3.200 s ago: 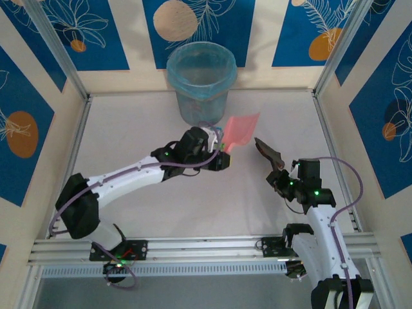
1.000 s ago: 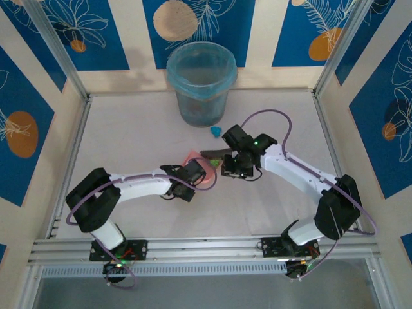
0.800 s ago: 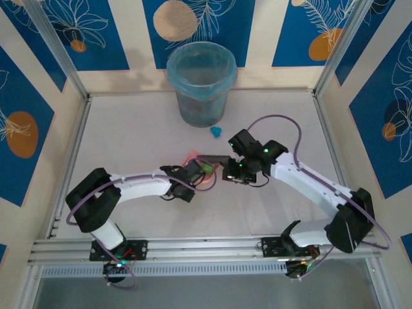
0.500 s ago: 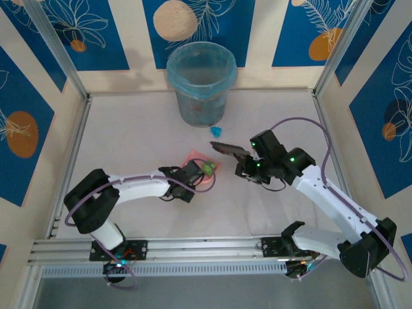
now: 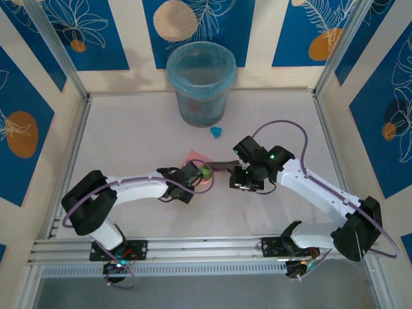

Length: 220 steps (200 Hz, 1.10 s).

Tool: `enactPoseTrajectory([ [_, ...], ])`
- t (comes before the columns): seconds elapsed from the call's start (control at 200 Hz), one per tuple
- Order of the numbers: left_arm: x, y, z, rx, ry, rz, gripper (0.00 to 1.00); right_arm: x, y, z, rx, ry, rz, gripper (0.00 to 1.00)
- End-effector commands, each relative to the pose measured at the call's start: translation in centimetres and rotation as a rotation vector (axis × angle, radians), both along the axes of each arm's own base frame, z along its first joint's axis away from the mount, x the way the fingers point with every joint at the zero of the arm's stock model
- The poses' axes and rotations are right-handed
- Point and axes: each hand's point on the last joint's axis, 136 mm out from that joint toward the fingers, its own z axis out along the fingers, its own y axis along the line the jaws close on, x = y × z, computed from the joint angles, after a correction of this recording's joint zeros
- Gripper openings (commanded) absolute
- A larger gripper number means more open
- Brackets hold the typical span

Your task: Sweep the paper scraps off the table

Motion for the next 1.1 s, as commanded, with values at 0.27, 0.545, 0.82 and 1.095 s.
enactPoseTrajectory([
  [0.27,-0.1,0.1,0.9,-0.043,-0.029,-0.022,0.00,-0.4,-1.7,3.4,0.034,-0.159,0.007,0.00],
  [0.545,0.1,-0.2,4.4,-0.122,-0.082,0.016,0.00,1.7,-6.9,5.2,0.063,-0.363,-0.190,0.00],
  [0.82,-0.4,-2.1,10.8,-0.184,-0.130,-0.016,0.00,2.5,-11.2,2.1,0.112,-0.387,-0.392,0.00],
  [1.095,1.5,-3.1,19.6,-0.202,-0.251,-0.033,0.00,3.6,-9.9,-1.4,0.195,-0.320,-0.375,0.00],
])
